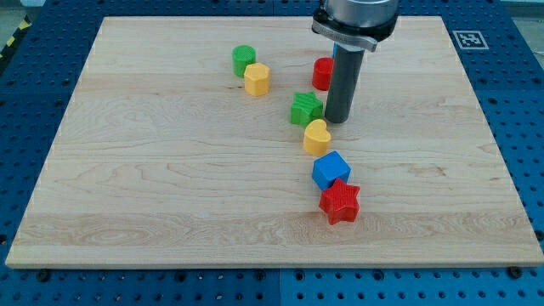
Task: Nudge the green circle right a bit
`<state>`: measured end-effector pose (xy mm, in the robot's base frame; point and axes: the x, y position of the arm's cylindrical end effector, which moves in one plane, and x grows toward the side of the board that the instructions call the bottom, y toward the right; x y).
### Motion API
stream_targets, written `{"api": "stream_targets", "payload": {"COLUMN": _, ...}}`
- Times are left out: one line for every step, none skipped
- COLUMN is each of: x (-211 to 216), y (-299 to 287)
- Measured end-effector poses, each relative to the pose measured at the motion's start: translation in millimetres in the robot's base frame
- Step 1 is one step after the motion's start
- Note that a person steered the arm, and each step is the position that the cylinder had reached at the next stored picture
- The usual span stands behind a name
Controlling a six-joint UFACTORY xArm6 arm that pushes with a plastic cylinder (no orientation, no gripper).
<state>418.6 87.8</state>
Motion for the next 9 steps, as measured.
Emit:
{"api": "stream_targets", "payload": {"x": 0, "y": 12}}
{"api": "stream_targets", "payload": {"x": 5, "y": 48}}
{"api": "stream_targets", "payload": {"x": 22, "y": 77}}
{"api": "stream_targets", "payload": {"x": 9, "y": 103}}
{"api": "stream_targets", "payload": {"x": -39, "y": 122}}
{"api": "stream_targets", "payload": {"x": -97, "y": 122}}
{"api": "stream_targets", "payload": {"x": -153, "y": 86}}
{"api": "stream_targets", "payload": {"x": -192, "y": -7}}
{"api": "stream_targets", "payload": {"x": -212, "y": -123}}
